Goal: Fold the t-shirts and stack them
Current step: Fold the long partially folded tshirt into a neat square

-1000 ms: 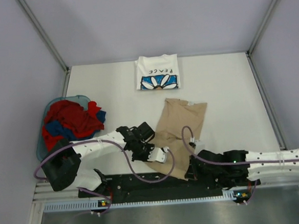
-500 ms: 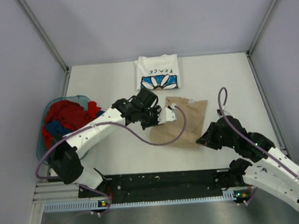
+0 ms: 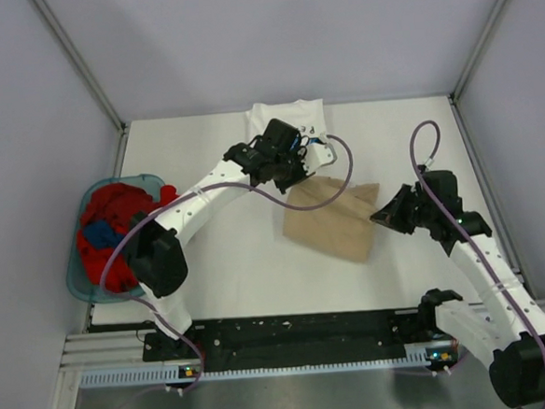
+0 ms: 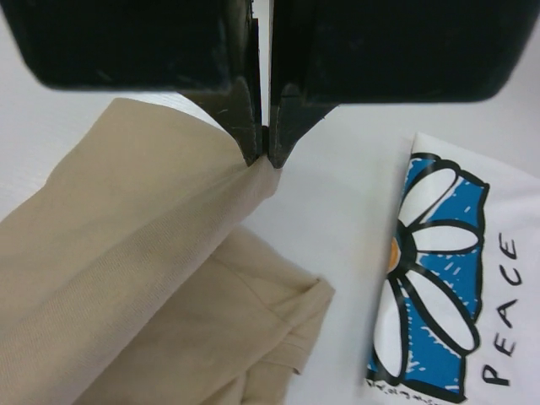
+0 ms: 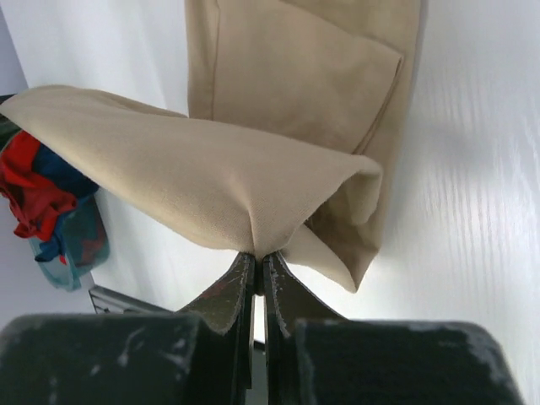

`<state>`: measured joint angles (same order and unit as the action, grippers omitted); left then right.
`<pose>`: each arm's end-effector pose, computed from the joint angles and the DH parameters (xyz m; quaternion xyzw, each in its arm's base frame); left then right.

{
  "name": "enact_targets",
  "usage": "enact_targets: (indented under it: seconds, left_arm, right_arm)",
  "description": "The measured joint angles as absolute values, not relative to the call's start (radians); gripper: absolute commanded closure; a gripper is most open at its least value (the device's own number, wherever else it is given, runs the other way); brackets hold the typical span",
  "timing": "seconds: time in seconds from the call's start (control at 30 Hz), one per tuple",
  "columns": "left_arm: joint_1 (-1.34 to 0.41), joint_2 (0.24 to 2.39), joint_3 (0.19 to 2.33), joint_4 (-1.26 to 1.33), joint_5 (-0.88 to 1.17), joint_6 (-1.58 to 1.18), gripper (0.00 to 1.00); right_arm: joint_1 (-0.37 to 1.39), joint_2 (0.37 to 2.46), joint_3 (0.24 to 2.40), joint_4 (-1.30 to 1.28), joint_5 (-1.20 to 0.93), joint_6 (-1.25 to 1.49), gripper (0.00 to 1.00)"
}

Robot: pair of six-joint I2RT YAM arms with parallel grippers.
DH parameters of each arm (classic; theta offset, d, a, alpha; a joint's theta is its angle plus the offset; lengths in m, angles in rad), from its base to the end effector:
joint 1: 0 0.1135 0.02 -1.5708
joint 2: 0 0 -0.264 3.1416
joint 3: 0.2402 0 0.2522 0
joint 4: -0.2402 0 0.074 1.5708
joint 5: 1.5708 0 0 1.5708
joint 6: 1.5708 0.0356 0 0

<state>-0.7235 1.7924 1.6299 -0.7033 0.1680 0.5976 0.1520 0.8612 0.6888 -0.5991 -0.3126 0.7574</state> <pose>0.2960 -0.2694 0.3075 0.5967 0.7207 -0.1002 0.3384 0.1733 0.0376 0.2557 0.2135 0.8866 0.2976 0.2823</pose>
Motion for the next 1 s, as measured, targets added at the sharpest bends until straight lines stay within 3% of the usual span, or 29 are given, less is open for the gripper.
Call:
enact_targets:
  seconds: [0.7,0.93,1.0]
  left_arm:
    - [-0.692,2.12,1.89,-0.567,0.107,0.525,1.0]
    - [-0.677,2.251,1.96,-0.524,0.058,0.5,0.77]
    - [-0.671,2.292,1.996,-0.522,0.04,0.49,0.69]
  right_arm:
    - [0.015,1.222,0.748,-0.281,-0.309,0.724,1.0]
    - [0.014,1.42,0.815,-0.212,-0.275,0.725,0.66]
    - [0.014,1.469,0.844,-0.202,-0.261,0.722,0.62]
